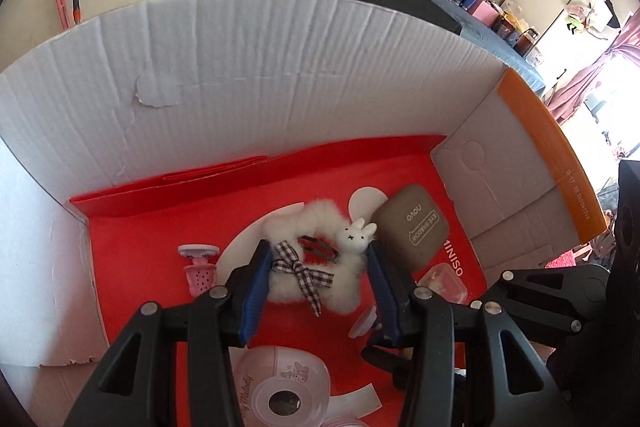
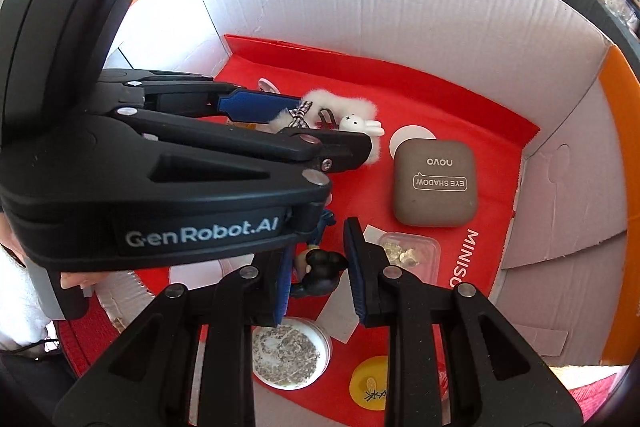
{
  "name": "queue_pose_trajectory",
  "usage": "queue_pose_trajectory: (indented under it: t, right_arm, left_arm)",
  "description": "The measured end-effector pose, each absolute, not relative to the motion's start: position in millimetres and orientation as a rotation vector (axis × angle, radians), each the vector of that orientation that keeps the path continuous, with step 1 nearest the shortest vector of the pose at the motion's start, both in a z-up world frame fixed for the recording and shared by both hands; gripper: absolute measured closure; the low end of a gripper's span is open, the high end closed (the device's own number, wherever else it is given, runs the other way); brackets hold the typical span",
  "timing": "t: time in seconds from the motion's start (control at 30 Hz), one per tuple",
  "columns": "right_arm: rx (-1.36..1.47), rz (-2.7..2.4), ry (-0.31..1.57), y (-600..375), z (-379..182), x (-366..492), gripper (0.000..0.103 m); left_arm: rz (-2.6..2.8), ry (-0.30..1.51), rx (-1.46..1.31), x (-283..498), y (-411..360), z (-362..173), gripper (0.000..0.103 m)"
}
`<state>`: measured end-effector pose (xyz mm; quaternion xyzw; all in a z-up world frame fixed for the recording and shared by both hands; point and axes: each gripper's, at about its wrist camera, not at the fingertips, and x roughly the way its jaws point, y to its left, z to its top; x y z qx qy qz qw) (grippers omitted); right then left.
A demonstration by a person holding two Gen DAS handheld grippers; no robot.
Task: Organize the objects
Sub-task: 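Lower the plush wreath and figurine onto the red box floor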
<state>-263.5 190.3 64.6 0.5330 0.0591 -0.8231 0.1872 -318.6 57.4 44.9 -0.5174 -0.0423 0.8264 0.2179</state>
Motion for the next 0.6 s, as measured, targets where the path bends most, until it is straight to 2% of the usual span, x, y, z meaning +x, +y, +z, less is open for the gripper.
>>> queue_pose_trajectory:
  t: [0.6]
  right_arm:
    - [1.530, -2.303, 0.206, 193, 62, -249, 0.080]
  left_arm:
    - [2.297, -0.102, -1.423, -318, 54, 45, 0.053]
